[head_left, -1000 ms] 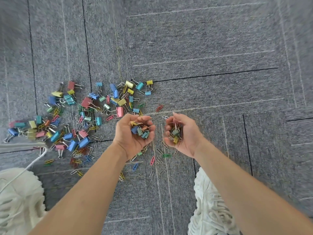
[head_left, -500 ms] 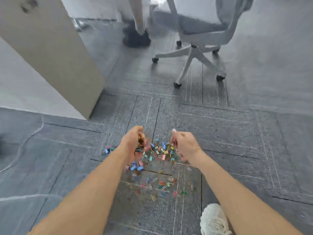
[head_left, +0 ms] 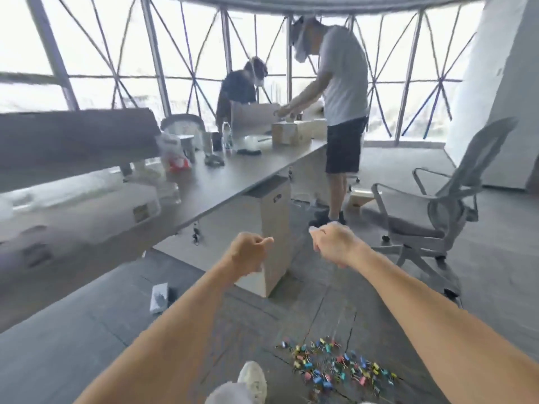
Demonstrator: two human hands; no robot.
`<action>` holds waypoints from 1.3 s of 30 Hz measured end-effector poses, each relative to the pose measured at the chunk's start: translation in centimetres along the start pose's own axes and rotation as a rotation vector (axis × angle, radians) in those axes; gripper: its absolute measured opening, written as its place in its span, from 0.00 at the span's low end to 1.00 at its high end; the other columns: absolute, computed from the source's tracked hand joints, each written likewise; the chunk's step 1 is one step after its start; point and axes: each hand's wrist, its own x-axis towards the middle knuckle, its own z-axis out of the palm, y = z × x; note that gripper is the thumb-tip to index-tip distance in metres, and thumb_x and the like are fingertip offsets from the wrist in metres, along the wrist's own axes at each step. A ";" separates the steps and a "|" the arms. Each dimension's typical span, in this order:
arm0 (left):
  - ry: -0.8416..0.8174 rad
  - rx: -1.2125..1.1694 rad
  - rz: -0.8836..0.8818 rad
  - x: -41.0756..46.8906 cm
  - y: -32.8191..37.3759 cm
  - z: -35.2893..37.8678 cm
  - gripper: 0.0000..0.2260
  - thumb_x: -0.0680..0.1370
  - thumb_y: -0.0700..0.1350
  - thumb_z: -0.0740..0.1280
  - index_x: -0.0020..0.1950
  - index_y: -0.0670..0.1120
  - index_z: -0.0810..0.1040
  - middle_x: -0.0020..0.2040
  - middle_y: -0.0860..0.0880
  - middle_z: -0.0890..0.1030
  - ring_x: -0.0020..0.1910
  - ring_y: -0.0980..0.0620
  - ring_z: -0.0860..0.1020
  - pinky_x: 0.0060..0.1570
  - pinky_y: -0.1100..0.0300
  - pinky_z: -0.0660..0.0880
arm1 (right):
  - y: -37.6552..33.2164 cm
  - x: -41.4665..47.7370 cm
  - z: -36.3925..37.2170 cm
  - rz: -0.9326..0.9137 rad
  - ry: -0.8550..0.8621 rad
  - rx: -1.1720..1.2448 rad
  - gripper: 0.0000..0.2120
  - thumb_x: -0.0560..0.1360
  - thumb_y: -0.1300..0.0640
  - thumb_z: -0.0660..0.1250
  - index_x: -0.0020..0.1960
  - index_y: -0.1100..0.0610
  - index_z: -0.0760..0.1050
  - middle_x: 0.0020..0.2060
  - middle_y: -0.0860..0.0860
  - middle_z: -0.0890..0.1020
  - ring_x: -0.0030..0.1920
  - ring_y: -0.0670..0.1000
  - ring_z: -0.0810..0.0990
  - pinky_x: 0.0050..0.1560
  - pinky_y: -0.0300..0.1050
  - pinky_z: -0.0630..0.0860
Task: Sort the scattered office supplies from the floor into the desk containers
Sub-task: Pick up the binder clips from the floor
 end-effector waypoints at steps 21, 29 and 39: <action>0.486 0.526 0.126 8.1 -9.5 -36.4 0.24 0.79 0.46 0.64 0.25 0.46 0.61 0.22 0.53 0.63 0.22 0.50 0.67 0.28 0.58 0.61 | -33.3 16.6 20.5 -0.666 0.037 -0.087 0.21 0.83 0.50 0.53 0.34 0.53 0.71 0.41 0.58 0.82 0.44 0.59 0.78 0.42 0.46 0.68; 0.252 0.677 -0.107 18.1 -13.9 -40.2 0.16 0.81 0.48 0.60 0.43 0.37 0.77 0.41 0.40 0.80 0.39 0.42 0.76 0.41 0.52 0.74 | -39.9 29.5 31.6 -0.633 -0.201 -0.306 0.23 0.80 0.42 0.48 0.57 0.53 0.77 0.52 0.55 0.81 0.54 0.58 0.79 0.57 0.54 0.75; 0.135 0.687 -0.192 18.3 -13.2 -41.5 0.16 0.83 0.42 0.55 0.66 0.50 0.78 0.65 0.49 0.79 0.58 0.49 0.78 0.58 0.59 0.73 | -38.8 32.1 27.5 -0.769 -0.265 -0.202 0.16 0.81 0.56 0.55 0.62 0.54 0.78 0.56 0.50 0.81 0.53 0.52 0.79 0.55 0.46 0.74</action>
